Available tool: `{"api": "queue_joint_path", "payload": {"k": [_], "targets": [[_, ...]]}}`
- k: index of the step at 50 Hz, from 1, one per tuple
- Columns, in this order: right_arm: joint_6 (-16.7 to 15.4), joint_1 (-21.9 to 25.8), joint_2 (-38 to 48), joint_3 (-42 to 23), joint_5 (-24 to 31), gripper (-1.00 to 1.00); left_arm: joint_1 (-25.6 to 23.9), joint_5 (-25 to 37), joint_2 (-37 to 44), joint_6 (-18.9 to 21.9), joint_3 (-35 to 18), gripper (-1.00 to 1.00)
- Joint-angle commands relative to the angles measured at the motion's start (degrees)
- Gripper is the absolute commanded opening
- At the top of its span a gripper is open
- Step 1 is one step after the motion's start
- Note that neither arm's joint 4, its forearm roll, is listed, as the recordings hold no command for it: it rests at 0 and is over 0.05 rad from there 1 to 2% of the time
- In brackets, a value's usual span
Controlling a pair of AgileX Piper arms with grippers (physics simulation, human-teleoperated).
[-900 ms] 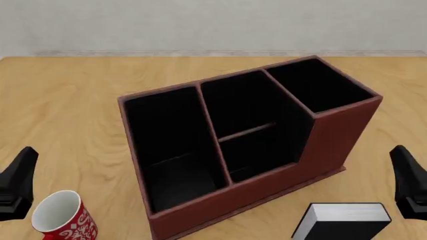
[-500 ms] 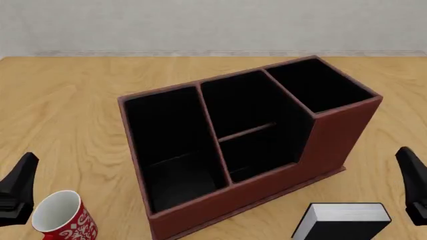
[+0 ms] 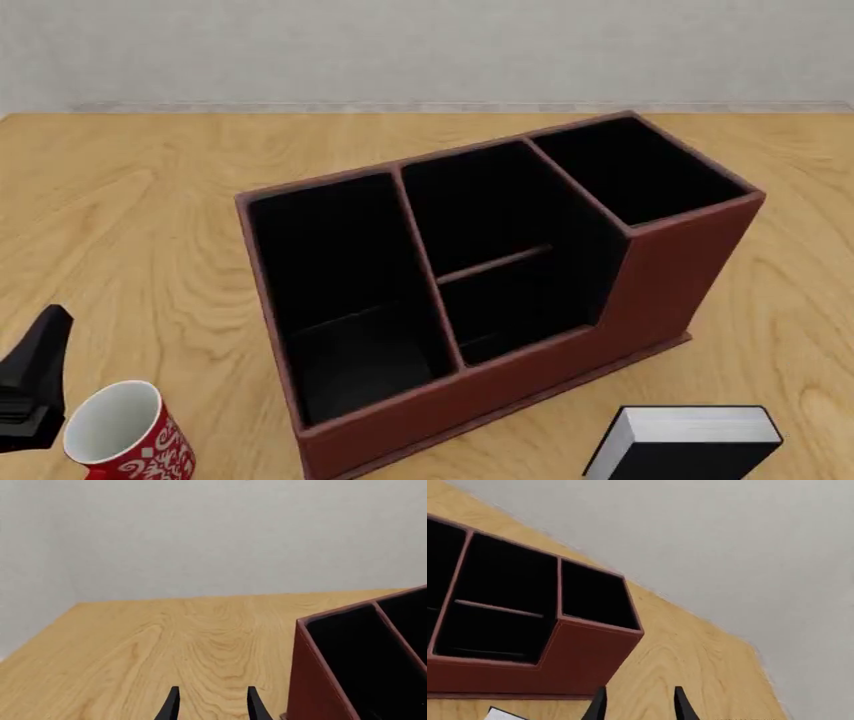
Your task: Pick up the book and place it in the right compartment of the caddy.
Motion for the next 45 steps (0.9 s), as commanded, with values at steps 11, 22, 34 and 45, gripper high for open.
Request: {"api": "queue_joint_path", "payload": {"k": [11, 22, 34, 45], "targets": [[-13.62, 1.44, 2.66, -10.34, 17.51, 1.00, 0.54, -0.53, -0.02, 1.57, 0.12, 1.00], [-20.01, 0.86, 4.56, -15.35, 24.66, 1.00, 0.92, -1.15, -0.03, 2.66, 0.12, 1.00], [-25.57, 0.41, 8.75, -21.17, 30.64, 1.00, 0.83, -1.37, -0.01, 2.84, 0.13, 1.00], [-29.87, 1.34, 15.50, -27.59, 36.34, 1.00, 0.72, -1.68, -0.05, 3.39, 0.16, 1.00]]}}
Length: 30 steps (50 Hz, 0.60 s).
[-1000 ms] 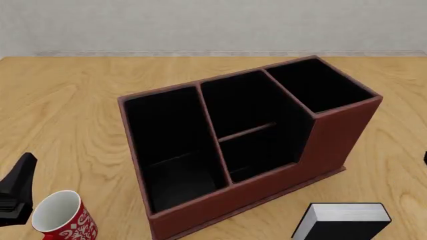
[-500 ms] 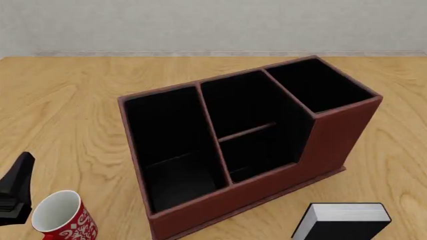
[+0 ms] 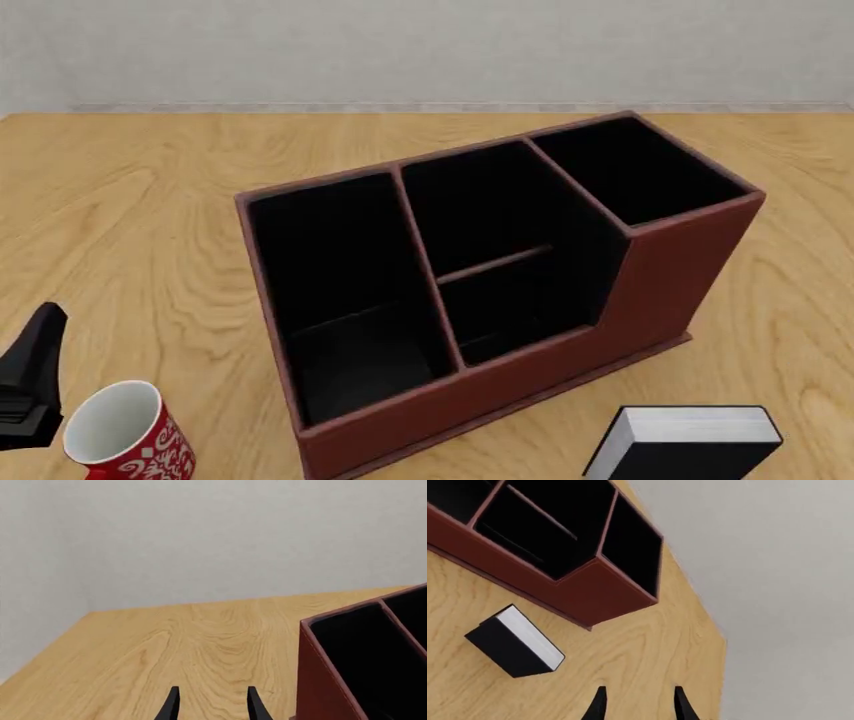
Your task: Pick up the book and place it in the right compartment of the caddy.
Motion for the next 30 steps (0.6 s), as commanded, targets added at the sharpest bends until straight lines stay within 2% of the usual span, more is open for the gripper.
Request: {"api": "queue_joint_path", "payload": {"k": [1, 5, 14, 22, 30], "targets": [[-4.62, 0.41, 6.15, -6.12, 5.29, 1.00, -0.13, -0.28, -0.02, 0.65, 0.06, 1.00], [-5.18, 1.17, 8.90, -8.17, 5.34, 1.00, -0.12, -0.25, -0.02, 0.79, 0.07, 1.00], [-6.87, 1.71, 12.33, -6.08, 5.36, 1.00, 0.04, -0.25, -0.03, 1.23, 0.13, 1.00], [-6.03, 3.44, 16.25, -4.11, 5.36, 1.00, 0.15, 0.22, -0.03, 0.59, 0.15, 1.00], [-5.52, 4.18, 19.75, -4.82, 5.36, 1.00, 0.30, 0.37, -0.03, 0.70, 0.14, 1.00]]}}
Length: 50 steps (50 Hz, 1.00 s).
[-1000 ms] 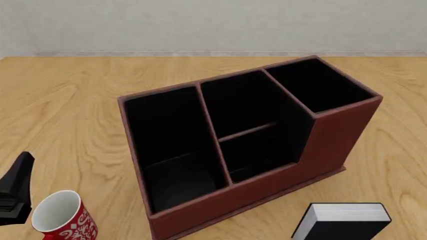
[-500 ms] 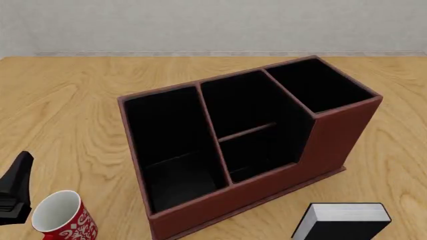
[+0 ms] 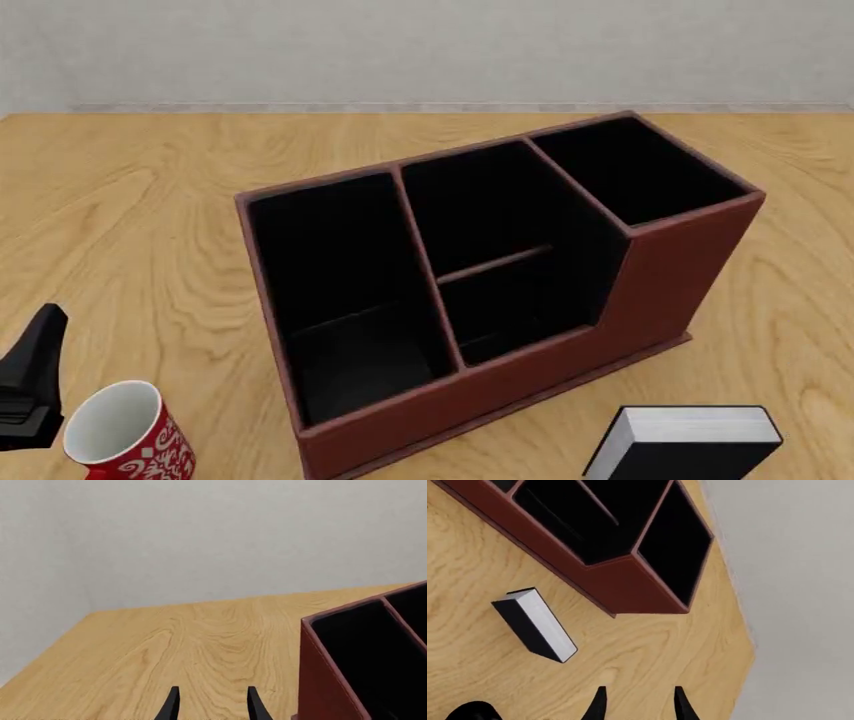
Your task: Pick up the book and place it in the right compartment of the caddy.
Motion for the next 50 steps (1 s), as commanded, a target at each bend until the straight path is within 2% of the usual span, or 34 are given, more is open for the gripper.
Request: {"api": "queue_joint_path", "payload": {"k": [1, 6, 7, 12, 14, 18, 21, 36, 50], "targets": [[0.04, 1.24, 5.12, 0.49, 0.27, 1.00, 0.13, 0.17, 0.00, 0.02, 0.01, 1.00], [0.45, 2.00, 7.36, -0.03, 0.27, 1.00, 0.07, 0.06, 0.00, 0.23, 0.01, 1.00], [1.76, 2.90, 8.64, -0.84, 0.27, 1.00, 0.20, 0.03, 0.00, 0.11, 0.00, 1.00], [1.77, 3.23, 10.23, -0.33, 0.27, 1.00, 0.48, 0.27, -0.01, 0.16, -0.01, 1.00], [2.78, 3.75, 11.33, -0.18, 0.27, 1.00, 0.66, 0.35, -0.01, 0.23, -0.01, 1.00], [2.45, 4.99, 12.38, 0.13, 0.27, 1.00, 0.75, 0.57, -0.01, 0.41, 0.00, 1.00], [4.16, 6.90, 13.73, 0.55, 0.27, 1.00, 0.67, 0.96, -0.01, 0.52, 0.01, 1.00], [3.20, 6.36, 15.07, 2.87, 0.27, 1.00, 0.43, 1.11, 0.01, 0.59, 0.01, 1.00], [5.66, 7.84, 14.82, 5.55, 0.27, 1.00, 0.42, 0.76, 0.00, 0.86, 0.01, 1.00]]}}
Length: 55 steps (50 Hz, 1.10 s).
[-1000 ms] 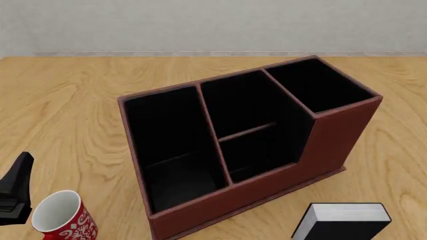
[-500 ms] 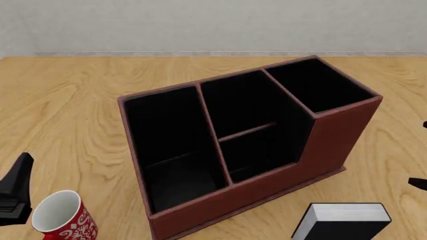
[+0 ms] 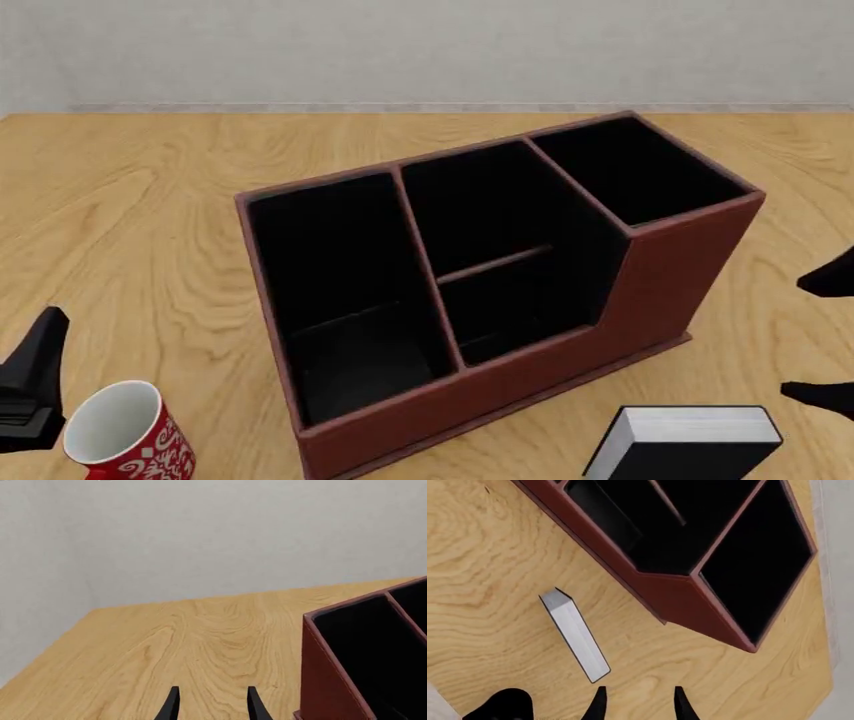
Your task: Pick up the book and place it in the right compartment of the caddy.
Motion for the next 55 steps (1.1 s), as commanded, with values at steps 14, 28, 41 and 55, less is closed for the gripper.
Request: {"api": "queue_joint_path", "payload": {"k": [14, 28, 41, 55], "targets": [[3.16, 1.50, -0.48, 4.70, 0.00, 1.00, -0.08, -0.28, 0.00, 0.35, 0.00, 1.00], [5.20, 2.93, -0.95, 6.58, 0.00, 1.00, 0.16, -0.06, -0.01, 0.32, 0.01, 1.00], [7.19, 4.83, -1.22, 7.78, 0.00, 1.00, 0.10, -0.04, -0.01, 0.51, 0.01, 1.00], [8.07, 7.00, -0.78, 7.60, 0.00, 1.00, 0.23, -0.03, -0.01, 0.86, 0.01, 1.00]]}}
